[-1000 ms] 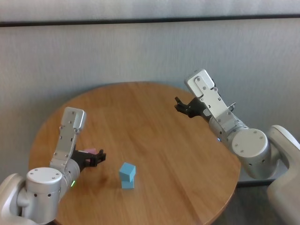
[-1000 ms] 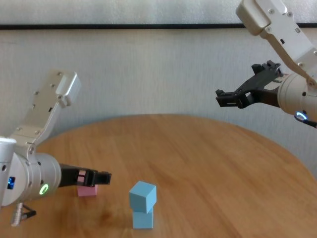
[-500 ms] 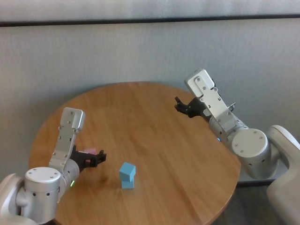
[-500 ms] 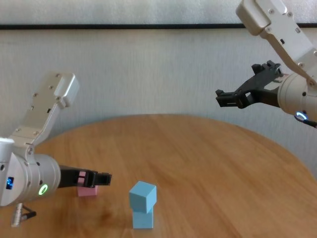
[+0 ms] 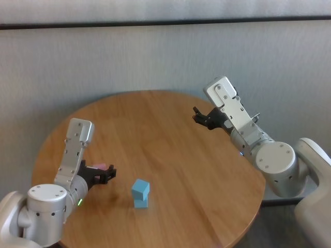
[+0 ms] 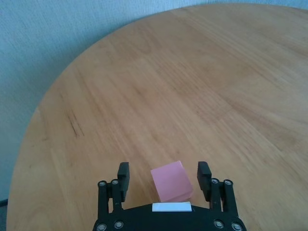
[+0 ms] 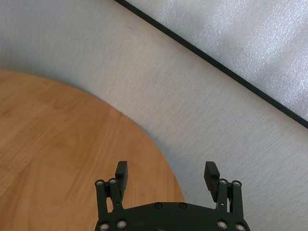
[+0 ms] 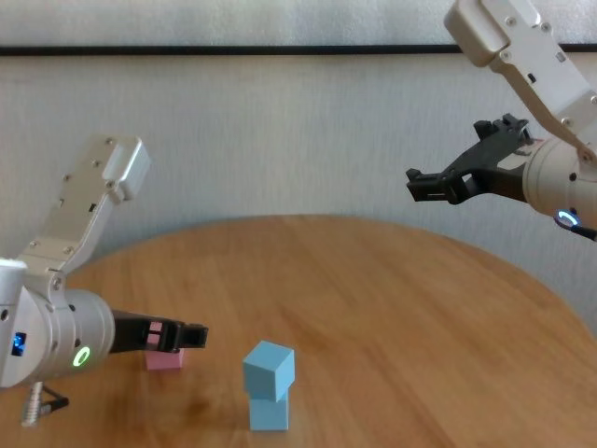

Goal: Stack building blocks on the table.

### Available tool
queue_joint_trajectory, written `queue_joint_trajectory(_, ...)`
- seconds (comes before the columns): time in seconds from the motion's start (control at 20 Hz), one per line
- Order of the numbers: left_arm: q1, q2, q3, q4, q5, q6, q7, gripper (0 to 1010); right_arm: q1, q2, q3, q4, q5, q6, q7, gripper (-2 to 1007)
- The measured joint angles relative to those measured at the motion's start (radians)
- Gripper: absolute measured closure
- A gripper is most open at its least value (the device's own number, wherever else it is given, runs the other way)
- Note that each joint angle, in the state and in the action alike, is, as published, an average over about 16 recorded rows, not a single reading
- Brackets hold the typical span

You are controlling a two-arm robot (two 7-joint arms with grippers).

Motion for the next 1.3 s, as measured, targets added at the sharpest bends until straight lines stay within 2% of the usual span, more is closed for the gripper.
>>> queue_joint_trajectory(0.55, 0.001, 0.001, 0.002, -0.002, -0.001, 0.000, 0.001, 447, 0.000, 0.000, 0.000, 0.000, 0.000, 0.000, 0.000, 4)
queue_joint_trajectory(0.75, 0.001, 0.001, 0.002, -0.003, -0.001, 0.001, 0.000, 542, 0.000, 0.000, 0.000, 0.000, 0.000, 0.000, 0.000, 4)
queue_joint_trajectory(0.95, 0.000, 0.003, 0.004, -0.002, -0.002, -0.002, -0.012, 600, 0.000, 0.000, 0.000, 0.000, 0.000, 0.000, 0.000, 4)
queue_joint_trajectory(1.3, -0.012, 0.014, 0.020, 0.006, 0.002, -0.016, -0.069, 614, 0.000, 0.000, 0.000, 0.000, 0.000, 0.000, 0.000, 4)
